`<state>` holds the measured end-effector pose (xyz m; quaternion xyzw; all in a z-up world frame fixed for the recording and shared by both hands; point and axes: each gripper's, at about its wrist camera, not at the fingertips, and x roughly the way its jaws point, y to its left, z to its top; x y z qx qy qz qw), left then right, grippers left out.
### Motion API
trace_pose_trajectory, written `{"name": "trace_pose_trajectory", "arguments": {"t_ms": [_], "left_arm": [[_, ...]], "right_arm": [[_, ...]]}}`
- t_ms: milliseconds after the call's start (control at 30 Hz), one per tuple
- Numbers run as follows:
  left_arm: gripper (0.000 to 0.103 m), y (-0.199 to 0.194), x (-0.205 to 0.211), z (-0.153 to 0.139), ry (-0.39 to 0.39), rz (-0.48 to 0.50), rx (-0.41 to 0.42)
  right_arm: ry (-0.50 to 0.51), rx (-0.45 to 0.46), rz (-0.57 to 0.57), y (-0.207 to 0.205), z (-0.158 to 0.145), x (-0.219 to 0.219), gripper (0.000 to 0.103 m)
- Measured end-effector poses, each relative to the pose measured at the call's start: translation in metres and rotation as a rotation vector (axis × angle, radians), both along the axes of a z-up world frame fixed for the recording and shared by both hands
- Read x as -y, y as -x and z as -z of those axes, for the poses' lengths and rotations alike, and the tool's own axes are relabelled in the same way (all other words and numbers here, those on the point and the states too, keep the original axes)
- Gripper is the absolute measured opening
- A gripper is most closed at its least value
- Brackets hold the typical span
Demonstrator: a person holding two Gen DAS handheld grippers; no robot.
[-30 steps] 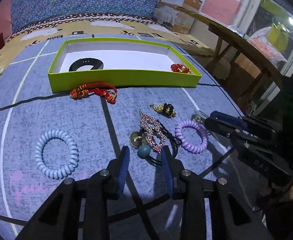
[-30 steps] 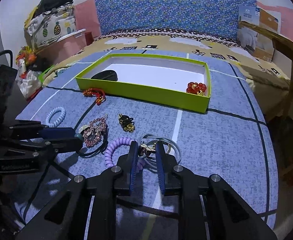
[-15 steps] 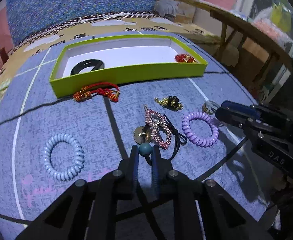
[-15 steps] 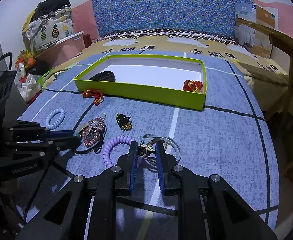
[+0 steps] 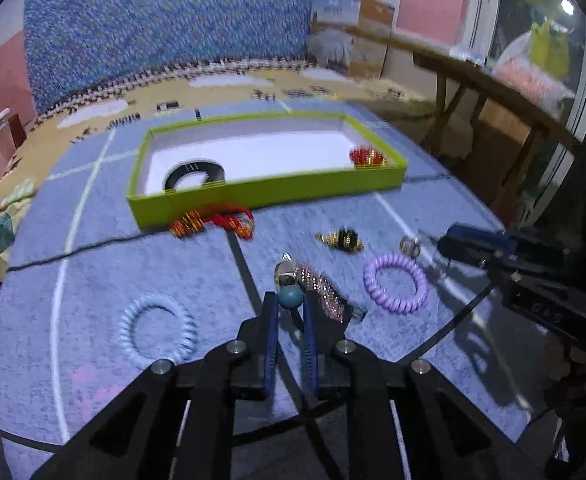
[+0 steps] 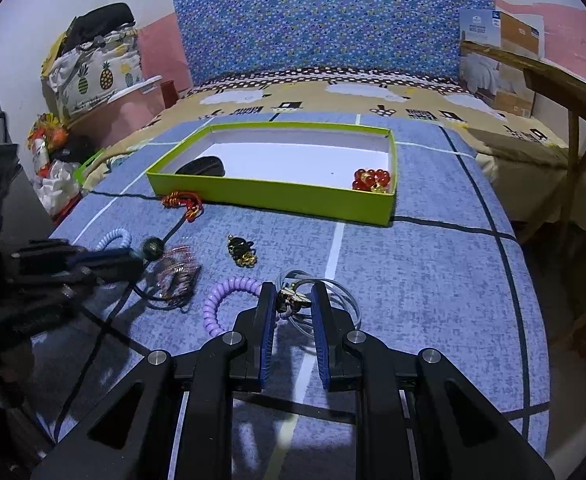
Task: Organize jewelry
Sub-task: 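Carry both hair ties into the green box and open both tools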
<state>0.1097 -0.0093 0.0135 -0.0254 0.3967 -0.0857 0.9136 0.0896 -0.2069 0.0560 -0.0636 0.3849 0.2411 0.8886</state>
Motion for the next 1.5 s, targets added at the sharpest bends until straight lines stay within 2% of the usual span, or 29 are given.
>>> {"name": "trace_pose_trajectory", "arguments": {"t_ms": [467, 800, 1200, 1500], "left_arm": [[0.013, 0.016, -0.01, -0.041, 0.079, 0.042, 0.158], [0.013, 0.024, -0.01, -0.06, 0.104, 0.077, 0.219], [0.013, 0.027, -0.01, -0.067, 0.102, 0.076, 0.234], [0.013, 0.014, -0.016, -0.062, 0.091, 0.05, 0.208]], "right_arm": [[-0.019, 0.007, 0.004, 0.004, -0.005, 0.003, 0.018], [-0.025, 0.019, 0.006, 0.007, -0.01, 0.003, 0.018], [-0.036, 0.061, 0.006, 0.012, -0.026, 0.002, 0.018], [-0.03, 0.082, -0.008, 0.006, -0.036, -0.005, 0.018]]}}
